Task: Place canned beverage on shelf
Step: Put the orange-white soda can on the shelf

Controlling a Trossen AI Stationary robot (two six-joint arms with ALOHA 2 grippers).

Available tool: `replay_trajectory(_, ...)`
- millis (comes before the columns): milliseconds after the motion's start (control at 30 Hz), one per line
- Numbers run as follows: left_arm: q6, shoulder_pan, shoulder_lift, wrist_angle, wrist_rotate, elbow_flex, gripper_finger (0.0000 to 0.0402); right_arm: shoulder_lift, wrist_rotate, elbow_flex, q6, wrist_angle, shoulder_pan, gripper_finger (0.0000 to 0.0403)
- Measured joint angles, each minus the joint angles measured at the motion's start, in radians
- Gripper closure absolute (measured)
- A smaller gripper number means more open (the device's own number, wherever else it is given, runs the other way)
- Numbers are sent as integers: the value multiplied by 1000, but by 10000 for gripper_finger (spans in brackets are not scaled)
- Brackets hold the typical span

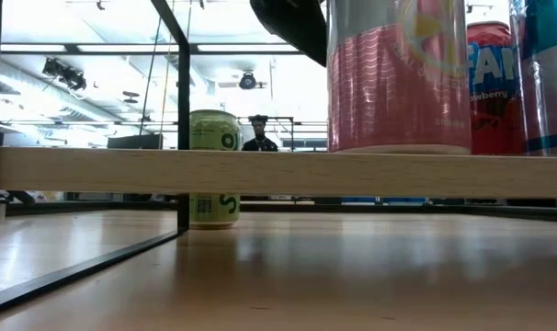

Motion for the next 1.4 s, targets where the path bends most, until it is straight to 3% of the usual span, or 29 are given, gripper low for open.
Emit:
replay_trajectory(133,-32,-6,-13,-34,12,0,20,0,0,0,0,0,0,55)
replay_trajectory(400,-59,-23,-18,-37,180,0,24,0,1,0,0,1,0,55)
replay_trajectory(767,-53,-40,-18,75,184,0,61,0,1,0,0,2,0,55)
replay_trajectory(1400,-2,-47,9,118,180,1,63,0,1,0,2,3,0,55)
